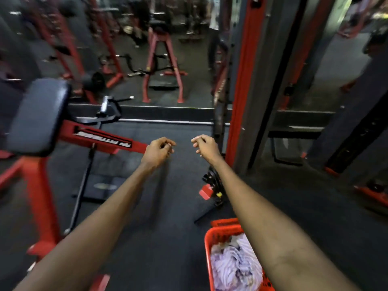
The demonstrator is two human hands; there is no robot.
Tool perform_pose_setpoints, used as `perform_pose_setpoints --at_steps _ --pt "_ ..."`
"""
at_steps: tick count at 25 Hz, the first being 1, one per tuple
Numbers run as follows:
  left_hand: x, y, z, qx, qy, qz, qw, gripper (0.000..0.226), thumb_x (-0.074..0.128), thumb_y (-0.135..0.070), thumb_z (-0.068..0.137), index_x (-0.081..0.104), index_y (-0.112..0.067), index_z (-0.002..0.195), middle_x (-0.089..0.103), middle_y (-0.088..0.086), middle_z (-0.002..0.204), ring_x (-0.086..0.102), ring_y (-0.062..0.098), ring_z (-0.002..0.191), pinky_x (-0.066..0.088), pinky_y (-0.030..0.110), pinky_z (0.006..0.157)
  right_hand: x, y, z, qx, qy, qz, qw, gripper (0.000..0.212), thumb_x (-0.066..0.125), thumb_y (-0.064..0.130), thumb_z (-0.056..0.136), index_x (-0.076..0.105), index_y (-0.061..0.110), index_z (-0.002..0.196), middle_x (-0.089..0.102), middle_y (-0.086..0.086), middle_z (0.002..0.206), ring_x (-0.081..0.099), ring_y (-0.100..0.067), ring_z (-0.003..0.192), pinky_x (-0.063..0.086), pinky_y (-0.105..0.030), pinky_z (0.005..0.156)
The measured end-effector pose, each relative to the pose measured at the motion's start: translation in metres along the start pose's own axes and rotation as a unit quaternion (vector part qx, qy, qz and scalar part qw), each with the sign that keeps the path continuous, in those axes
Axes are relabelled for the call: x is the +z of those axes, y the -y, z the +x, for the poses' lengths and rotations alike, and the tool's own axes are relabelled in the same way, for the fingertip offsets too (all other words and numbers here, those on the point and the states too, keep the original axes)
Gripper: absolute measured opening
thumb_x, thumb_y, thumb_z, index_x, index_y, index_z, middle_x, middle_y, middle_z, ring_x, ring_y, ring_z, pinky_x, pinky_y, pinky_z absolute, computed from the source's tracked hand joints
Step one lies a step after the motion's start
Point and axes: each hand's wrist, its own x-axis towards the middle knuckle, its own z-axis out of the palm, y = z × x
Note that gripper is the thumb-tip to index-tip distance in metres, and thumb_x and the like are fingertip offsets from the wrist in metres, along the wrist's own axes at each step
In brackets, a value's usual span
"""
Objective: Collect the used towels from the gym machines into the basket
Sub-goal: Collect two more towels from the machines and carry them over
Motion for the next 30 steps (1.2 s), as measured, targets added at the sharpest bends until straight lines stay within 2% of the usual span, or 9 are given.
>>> perform_pose_setpoints --at_steps 2,5,7,10,13,19,21,25,30 --pt "-0.059 0.018 -0.034 -0.017 -0.056 -0.002 0.998 0.031 0.047 0.002 0.092 0.069 -0.020 0.092 0.070 0.002 0.073 0.059 -0.001 0.053 0.048 0.021 0.057 0.059 0.033 -0.016 -0.028 0.057 0.004 0.998 0.025 0.044 0.007 0.100 0.066 0.011 0.088 0.058 0.001 0.068 0.050 0.003 0.038 0.035 -0.011 0.037" --pt "-0.136 0.049 -0.103 -0.052 -0.127 -0.001 0.991 0.029 0.047 0.001 0.094 0.068 -0.019 0.094 0.069 -0.001 0.072 0.054 -0.004 0.048 0.043 0.018 0.050 0.148 0.068 -0.050 -0.050 0.130 -0.002 0.990 0.027 0.045 0.007 0.098 0.067 0.013 0.083 0.058 0.000 0.064 0.048 -0.002 0.039 0.034 -0.015 0.035" --pt "-0.191 0.074 -0.165 -0.082 -0.182 0.011 0.980 0.028 0.048 0.000 0.093 0.068 -0.020 0.094 0.069 -0.002 0.072 0.056 -0.004 0.052 0.045 0.019 0.054 0.214 0.093 -0.093 -0.080 0.186 -0.015 0.979 0.029 0.046 0.010 0.099 0.067 0.018 0.081 0.060 0.003 0.064 0.049 -0.003 0.041 0.035 -0.016 0.037" --pt "-0.269 0.117 -0.274 -0.137 -0.270 0.017 0.953 0.026 0.049 -0.008 0.089 0.068 -0.025 0.088 0.071 -0.003 0.071 0.061 0.008 0.059 0.049 0.027 0.064 0.311 0.128 -0.181 -0.125 0.285 -0.011 0.950 0.025 0.046 0.010 0.101 0.067 0.014 0.087 0.059 0.002 0.066 0.049 0.004 0.036 0.033 -0.011 0.035" --pt "-0.330 0.149 -0.379 -0.179 -0.320 0.041 0.929 0.024 0.050 -0.013 0.089 0.067 -0.028 0.086 0.071 -0.005 0.070 0.060 0.003 0.055 0.052 0.032 0.064 0.397 0.148 -0.259 -0.162 0.359 -0.017 0.919 0.027 0.046 0.011 0.102 0.066 0.018 0.084 0.059 0.000 0.066 0.048 0.004 0.035 0.033 -0.011 0.034" --pt "-0.421 0.193 -0.599 -0.270 -0.489 0.030 0.829 0.025 0.048 -0.015 0.086 0.068 -0.029 0.079 0.072 -0.004 0.068 0.064 0.016 0.061 0.058 0.039 0.069 0.557 0.164 -0.435 -0.201 0.506 -0.019 0.838 0.031 0.048 0.019 0.102 0.066 0.022 0.077 0.062 0.000 0.066 0.050 0.002 0.037 0.037 -0.021 0.046" --pt "-0.435 0.195 -0.652 -0.293 -0.533 0.024 0.794 0.025 0.048 -0.013 0.087 0.070 -0.025 0.082 0.073 -0.002 0.070 0.064 0.015 0.062 0.058 0.034 0.069 0.589 0.165 -0.483 -0.201 0.544 -0.017 0.814 0.031 0.047 0.024 0.103 0.067 0.021 0.079 0.063 0.001 0.067 0.051 -0.001 0.040 0.037 -0.020 0.044" --pt "-0.465 0.210 -0.749 -0.342 -0.602 0.027 0.721 0.024 0.049 -0.011 0.090 0.072 -0.018 0.091 0.073 -0.002 0.072 0.059 0.009 0.055 0.046 0.018 0.052 0.660 0.180 -0.576 -0.209 0.622 -0.010 0.754 0.033 0.046 0.029 0.105 0.069 0.016 0.085 0.062 0.000 0.068 0.052 -0.009 0.049 0.036 -0.021 0.044" --pt "-0.505 0.246 -0.843 -0.402 -0.643 0.030 0.651 0.023 0.050 -0.009 0.091 0.071 -0.018 0.091 0.075 0.002 0.075 0.060 0.011 0.055 0.043 0.018 0.050 0.756 0.202 -0.655 -0.234 0.681 -0.014 0.694 0.033 0.045 0.025 0.104 0.071 0.012 0.089 0.062 0.000 0.068 0.053 -0.013 0.051 0.039 -0.023 0.045"
